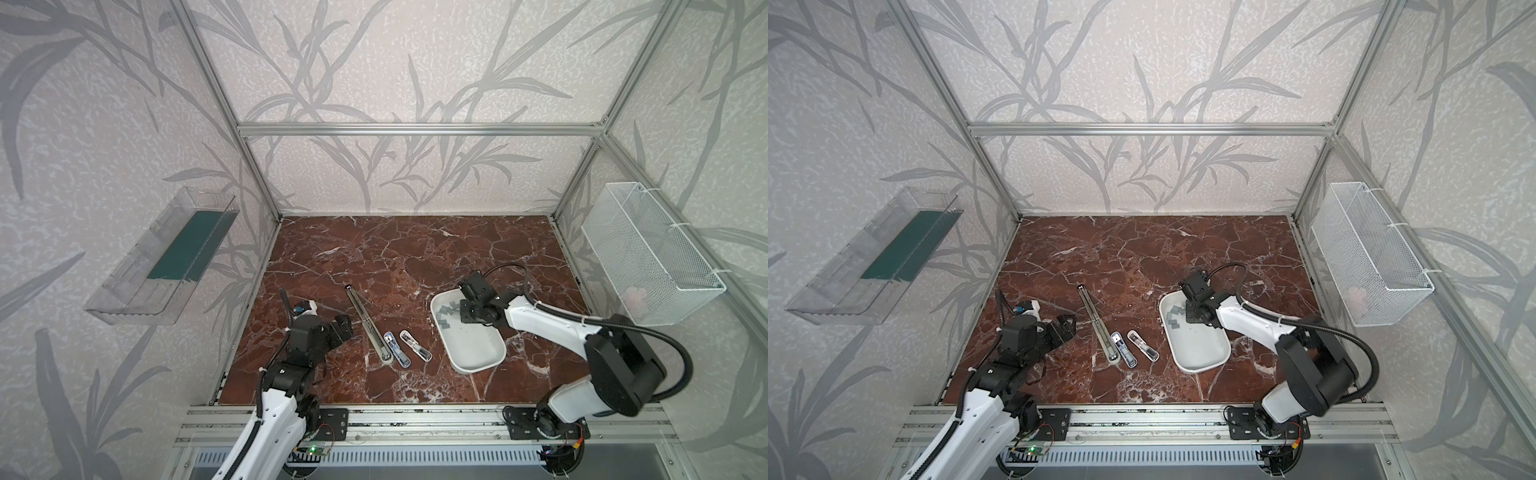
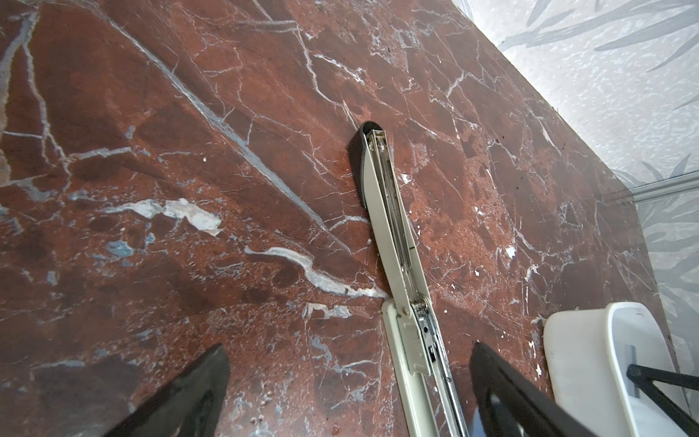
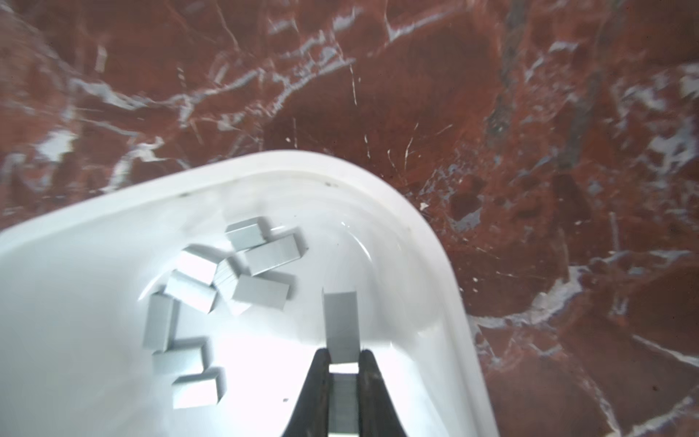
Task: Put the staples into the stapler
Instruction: 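Close the right gripper on a grey staple strip in the tray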
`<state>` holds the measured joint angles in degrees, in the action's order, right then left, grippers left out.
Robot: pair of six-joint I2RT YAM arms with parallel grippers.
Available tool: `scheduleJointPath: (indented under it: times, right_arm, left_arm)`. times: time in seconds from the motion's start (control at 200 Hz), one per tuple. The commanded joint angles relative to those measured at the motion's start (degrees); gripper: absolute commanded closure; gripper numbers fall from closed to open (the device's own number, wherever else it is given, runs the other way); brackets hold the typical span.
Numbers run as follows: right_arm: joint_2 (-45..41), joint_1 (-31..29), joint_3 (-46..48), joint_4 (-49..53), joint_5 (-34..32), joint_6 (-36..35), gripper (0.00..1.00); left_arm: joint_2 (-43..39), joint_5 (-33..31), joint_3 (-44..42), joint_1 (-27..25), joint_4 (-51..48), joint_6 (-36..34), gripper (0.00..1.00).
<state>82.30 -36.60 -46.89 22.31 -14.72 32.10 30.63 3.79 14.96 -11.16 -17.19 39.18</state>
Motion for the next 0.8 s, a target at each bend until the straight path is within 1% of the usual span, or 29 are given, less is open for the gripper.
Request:
scheduleJointPath:
  times: [0.0, 0.07, 0.135, 0.195, 0.27, 0.39, 0.495, 0.66, 0.75, 0.795]
  right_arm:
    - [-7.1, -2.3, 3.5, -4.6, -2.5, -2.7, 0.87]
    - [-11.5, -5.2, 6.2, -8.9, -3.2, -5.4, 0.87]
    - [-14.2, -8.8, 8.9, -13.8, -4.8, -8.0, 0.83]
    - [-14.7, -9.6, 11.0, -17.2, -5.1, -8.2, 0.83]
    - [-13.4, -8.9, 11.8, -17.0, -7.4, -5.9, 0.85]
    - [-8.9, -7.0, 10.8, -11.9, -8.6, -2.0, 0.89]
    - [-6.0, -6.1, 11.3, -11.0, -8.7, -0.6, 0.89]
    - [0.3, -3.2, 10.2, -13.1, -4.2, -1.7, 0.88]
    - [3.5, -1.0, 7.6, -11.7, -1.4, -2.5, 0.88]
    - [5.0, 0.0, 6.6, -11.8, -0.3, -3.0, 0.85]
  left_arm:
    - [-2.1, 2.5, 0.4, -0.1, -1.3, -0.8, 0.01]
    - [-3.7, 2.8, -0.1, -0.1, -2.3, -0.4, 0.01]
    - [-5.1, 3.4, -0.3, -0.1, -3.4, 0.1, 0.01]
    - [-6.1, 4.1, -0.5, -0.2, -4.1, 0.2, 0.01]
    - [-8.4, 4.2, -0.8, -0.2, -4.9, 0.5, 0.01]
    - [-10.2, 3.6, -1.0, -0.2, -5.4, 0.6, 0.01]
    - [-10.2, 2.8, -1.0, -0.1, -5.3, 0.5, 0.01]
    - [-8.6, 2.3, -0.8, -0.1, -4.2, 0.3, 0.01]
    - [-7.6, 2.2, -0.5, -0.1, -3.6, 0.1, 0.01]
    - [-7.2, 2.1, -0.5, -0.1, -3.5, 0.0, 0.01]
